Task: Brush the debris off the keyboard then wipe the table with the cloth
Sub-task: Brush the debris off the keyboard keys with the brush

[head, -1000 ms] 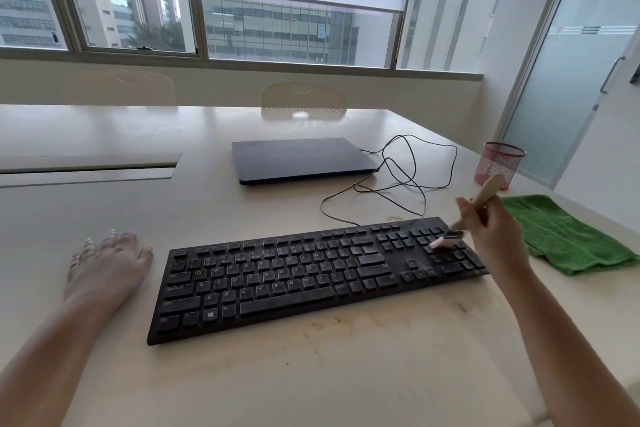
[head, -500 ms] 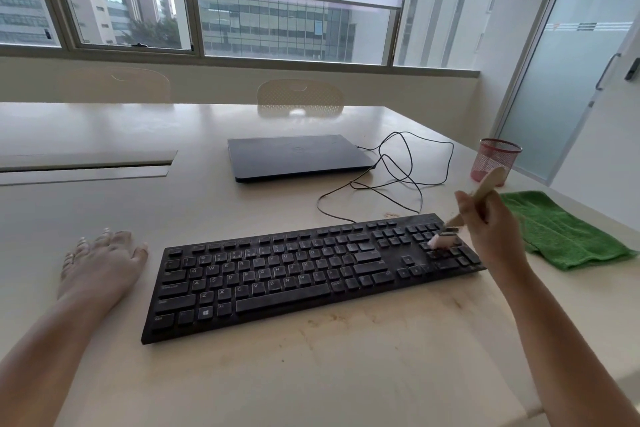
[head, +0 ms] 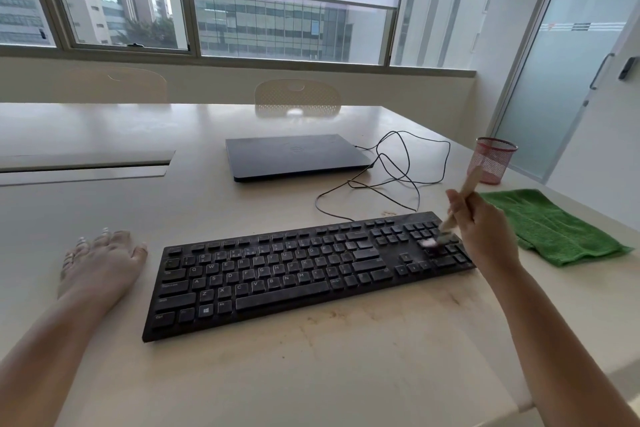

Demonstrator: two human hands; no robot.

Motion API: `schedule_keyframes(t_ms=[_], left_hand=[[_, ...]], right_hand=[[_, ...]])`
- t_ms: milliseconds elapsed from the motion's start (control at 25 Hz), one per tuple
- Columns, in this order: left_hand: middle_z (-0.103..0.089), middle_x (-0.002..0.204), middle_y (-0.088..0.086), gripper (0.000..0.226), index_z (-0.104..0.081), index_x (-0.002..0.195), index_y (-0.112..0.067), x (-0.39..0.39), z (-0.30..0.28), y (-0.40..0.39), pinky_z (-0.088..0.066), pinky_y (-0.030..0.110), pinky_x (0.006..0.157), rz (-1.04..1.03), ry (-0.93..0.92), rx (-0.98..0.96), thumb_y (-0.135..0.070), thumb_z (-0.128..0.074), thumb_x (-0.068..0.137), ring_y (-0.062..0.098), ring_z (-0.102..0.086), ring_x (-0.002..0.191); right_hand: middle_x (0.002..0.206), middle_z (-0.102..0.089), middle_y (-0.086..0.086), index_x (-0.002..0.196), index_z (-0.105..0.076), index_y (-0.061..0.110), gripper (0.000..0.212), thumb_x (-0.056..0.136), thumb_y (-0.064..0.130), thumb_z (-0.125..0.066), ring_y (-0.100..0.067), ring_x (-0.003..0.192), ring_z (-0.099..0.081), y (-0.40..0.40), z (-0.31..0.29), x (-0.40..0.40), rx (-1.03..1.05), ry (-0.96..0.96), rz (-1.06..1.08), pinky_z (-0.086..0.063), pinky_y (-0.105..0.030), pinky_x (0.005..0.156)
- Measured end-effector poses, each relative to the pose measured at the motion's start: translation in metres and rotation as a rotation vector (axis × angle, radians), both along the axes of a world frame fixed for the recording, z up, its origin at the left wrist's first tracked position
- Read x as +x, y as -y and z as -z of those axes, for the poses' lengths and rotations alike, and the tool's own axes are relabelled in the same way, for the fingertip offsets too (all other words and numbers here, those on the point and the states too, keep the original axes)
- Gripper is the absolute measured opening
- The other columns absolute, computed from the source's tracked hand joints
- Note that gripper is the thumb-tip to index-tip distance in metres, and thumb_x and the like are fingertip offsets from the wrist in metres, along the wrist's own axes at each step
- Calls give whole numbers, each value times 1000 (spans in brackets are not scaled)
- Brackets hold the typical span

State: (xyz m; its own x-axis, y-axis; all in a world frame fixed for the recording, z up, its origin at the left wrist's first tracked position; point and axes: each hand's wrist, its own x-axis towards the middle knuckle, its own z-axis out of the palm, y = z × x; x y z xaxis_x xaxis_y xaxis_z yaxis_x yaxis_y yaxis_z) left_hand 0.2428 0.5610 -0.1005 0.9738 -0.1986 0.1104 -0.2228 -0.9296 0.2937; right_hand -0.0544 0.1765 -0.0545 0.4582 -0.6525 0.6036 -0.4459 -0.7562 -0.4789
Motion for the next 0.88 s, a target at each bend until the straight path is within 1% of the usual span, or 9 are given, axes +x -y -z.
schedule_keyframes(t_ms=[40,120,240,320,480,600,720,800,880], left_hand=[[-22,155,11,50,-35,142,-12,0,1,0,-11,40,117,3,-1,3,-38,-34,99,34,-15,143],[-22,155,11,50,-35,142,-12,1,1,0,-12,40,117,3,3,13,-38,-34,99,34,-15,143],[-21,155,11,51,-35,142,-12,3,1,0,-11,40,117,3,5,3,-39,-34,99,34,-15,143],[-21,155,11,51,-35,142,-12,2,1,0,-11,40,117,3,-1,10,-39,-34,99,34,-15,143],[-21,155,10,52,-32,144,-14,2,3,0,-10,39,117,-5,5,30,-40,-32,99,33,-15,143],[-22,155,10,51,-32,144,-14,2,2,3,-12,40,117,3,12,46,-39,-31,99,35,-16,143],[-22,155,10,51,-33,143,-14,4,3,-1,-12,40,118,-10,13,50,-39,-31,99,35,-16,143],[-23,155,10,51,-33,143,-14,6,3,-2,-11,41,118,-4,8,50,-39,-31,99,35,-16,143],[-23,155,11,50,-34,142,-13,7,4,-1,-11,40,118,-5,14,58,-38,-32,99,35,-17,142]], right_hand=[[63,-65,-1,76,-57,17,57,90,63,-26,-20,54,-61,0,-2,-4,-25,24,25,-46,-27,50],[59,-63,6,76,-56,19,57,89,66,-26,-4,48,-56,-1,-3,-4,-20,132,-37,-40,-23,45],[62,-64,12,83,-58,25,66,77,82,-24,-8,51,-59,-3,2,4,36,147,-222,-47,-28,49],[59,-63,9,77,-58,27,72,70,88,-21,-15,50,-60,-3,2,4,43,56,-192,-51,-36,50],[54,-61,13,69,-53,30,68,66,91,-23,-5,43,-54,1,-1,3,109,171,-209,-43,-22,45],[70,-67,16,81,-56,34,52,76,80,-32,-3,53,-55,-1,4,7,99,117,-316,-41,-24,51],[61,-63,5,77,-58,28,43,85,64,-36,-8,49,-54,-2,6,9,98,-30,-221,-45,-34,52],[57,-59,5,68,-55,22,35,95,41,-43,-15,48,-54,4,3,5,142,18,-170,-47,-36,54],[49,-53,5,64,-52,22,35,97,27,-46,-10,43,-47,7,-1,2,186,118,-185,-41,-28,51]])
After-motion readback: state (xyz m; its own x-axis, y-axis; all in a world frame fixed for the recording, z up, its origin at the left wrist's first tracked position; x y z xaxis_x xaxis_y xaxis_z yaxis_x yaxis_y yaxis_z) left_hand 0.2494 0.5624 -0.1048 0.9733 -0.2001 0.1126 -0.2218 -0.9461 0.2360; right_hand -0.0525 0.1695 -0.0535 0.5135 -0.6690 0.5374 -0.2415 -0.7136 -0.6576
